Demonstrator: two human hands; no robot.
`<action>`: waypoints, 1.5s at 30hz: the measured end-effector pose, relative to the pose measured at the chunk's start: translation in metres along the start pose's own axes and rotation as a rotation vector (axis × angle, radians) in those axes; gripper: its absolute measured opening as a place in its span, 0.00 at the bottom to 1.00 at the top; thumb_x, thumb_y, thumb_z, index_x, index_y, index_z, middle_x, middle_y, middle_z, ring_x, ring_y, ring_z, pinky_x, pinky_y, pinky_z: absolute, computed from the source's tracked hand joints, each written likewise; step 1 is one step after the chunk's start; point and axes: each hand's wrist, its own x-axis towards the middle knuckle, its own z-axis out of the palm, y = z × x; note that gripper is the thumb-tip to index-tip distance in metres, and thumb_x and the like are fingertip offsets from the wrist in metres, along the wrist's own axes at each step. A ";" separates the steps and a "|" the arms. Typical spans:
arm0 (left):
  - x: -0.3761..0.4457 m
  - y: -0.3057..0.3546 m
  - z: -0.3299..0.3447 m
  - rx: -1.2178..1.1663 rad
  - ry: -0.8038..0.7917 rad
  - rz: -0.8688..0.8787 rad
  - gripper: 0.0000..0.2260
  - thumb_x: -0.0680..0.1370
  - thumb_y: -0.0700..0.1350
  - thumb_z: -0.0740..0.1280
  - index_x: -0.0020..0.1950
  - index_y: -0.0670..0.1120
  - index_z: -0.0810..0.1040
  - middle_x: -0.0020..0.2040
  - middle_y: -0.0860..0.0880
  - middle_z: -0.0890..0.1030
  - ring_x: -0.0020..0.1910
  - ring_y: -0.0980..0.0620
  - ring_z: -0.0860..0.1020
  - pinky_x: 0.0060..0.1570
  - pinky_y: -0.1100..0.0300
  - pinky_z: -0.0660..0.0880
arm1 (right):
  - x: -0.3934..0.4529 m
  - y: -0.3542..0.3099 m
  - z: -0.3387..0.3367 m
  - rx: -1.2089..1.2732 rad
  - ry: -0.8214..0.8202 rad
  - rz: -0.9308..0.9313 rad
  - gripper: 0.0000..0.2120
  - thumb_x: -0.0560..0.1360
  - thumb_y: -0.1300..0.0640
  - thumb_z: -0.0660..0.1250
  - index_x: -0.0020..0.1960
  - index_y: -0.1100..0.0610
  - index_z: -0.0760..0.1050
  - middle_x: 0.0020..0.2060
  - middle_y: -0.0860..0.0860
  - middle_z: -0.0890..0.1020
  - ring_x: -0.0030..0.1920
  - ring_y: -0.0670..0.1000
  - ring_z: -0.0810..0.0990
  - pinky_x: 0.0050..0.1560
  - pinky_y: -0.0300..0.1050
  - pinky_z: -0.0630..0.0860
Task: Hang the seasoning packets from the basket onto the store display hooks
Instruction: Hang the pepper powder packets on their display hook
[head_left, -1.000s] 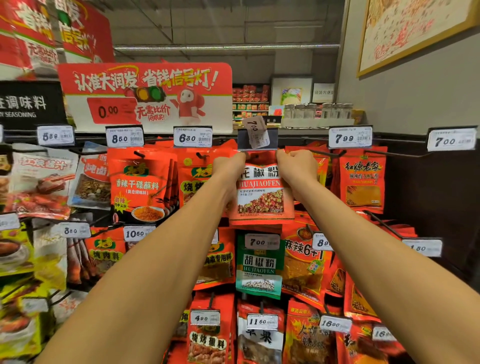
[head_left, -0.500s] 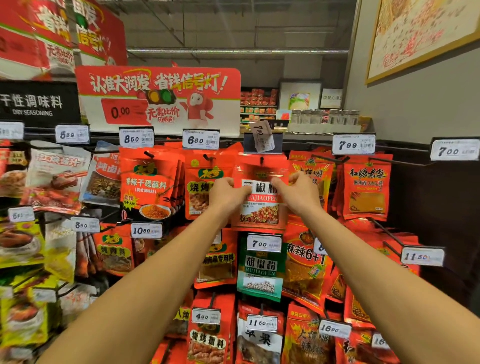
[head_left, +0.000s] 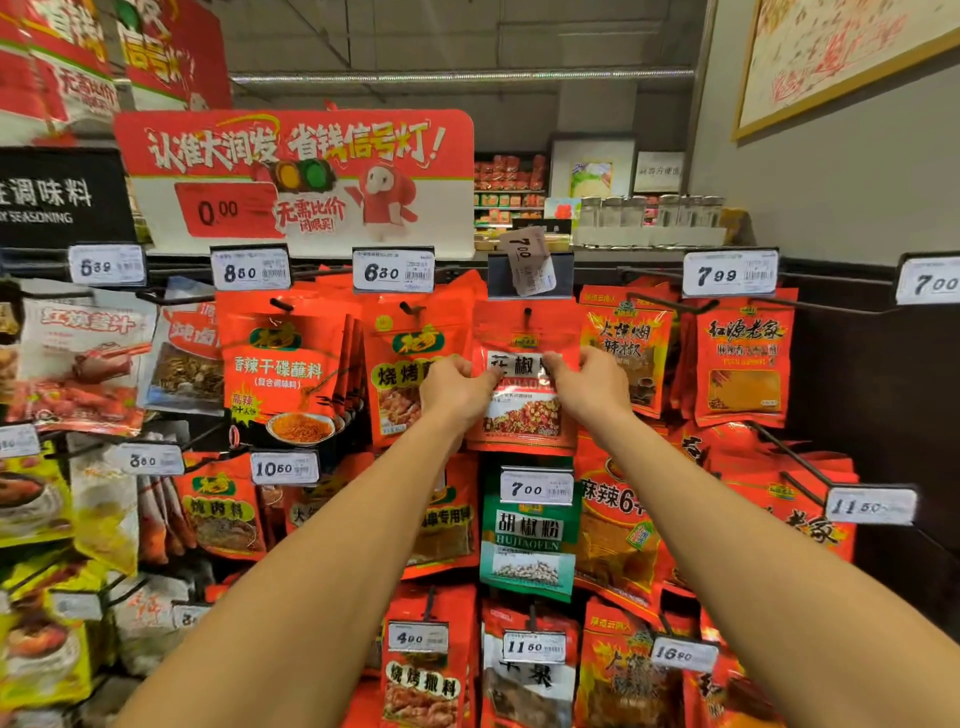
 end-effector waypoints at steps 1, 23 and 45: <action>-0.001 0.000 -0.003 -0.033 -0.041 -0.007 0.17 0.74 0.53 0.75 0.35 0.50 0.69 0.39 0.49 0.79 0.42 0.43 0.78 0.42 0.53 0.75 | -0.004 0.001 -0.003 0.026 -0.003 -0.005 0.17 0.79 0.39 0.65 0.48 0.53 0.79 0.45 0.51 0.84 0.49 0.57 0.82 0.53 0.56 0.79; -0.182 -0.266 -0.078 -0.236 -0.333 -0.584 0.13 0.80 0.41 0.67 0.37 0.49 0.84 0.32 0.51 0.84 0.30 0.55 0.79 0.31 0.63 0.76 | -0.261 0.194 0.069 0.222 -0.405 0.526 0.15 0.80 0.64 0.63 0.35 0.59 0.78 0.29 0.58 0.81 0.28 0.55 0.75 0.29 0.44 0.69; -0.486 -0.780 0.019 0.044 -0.293 -1.506 0.09 0.82 0.36 0.63 0.44 0.47 0.74 0.43 0.46 0.79 0.40 0.49 0.79 0.46 0.57 0.80 | -0.616 0.690 0.323 -0.762 -1.419 0.335 0.11 0.80 0.55 0.60 0.54 0.58 0.79 0.45 0.59 0.83 0.47 0.62 0.83 0.43 0.48 0.75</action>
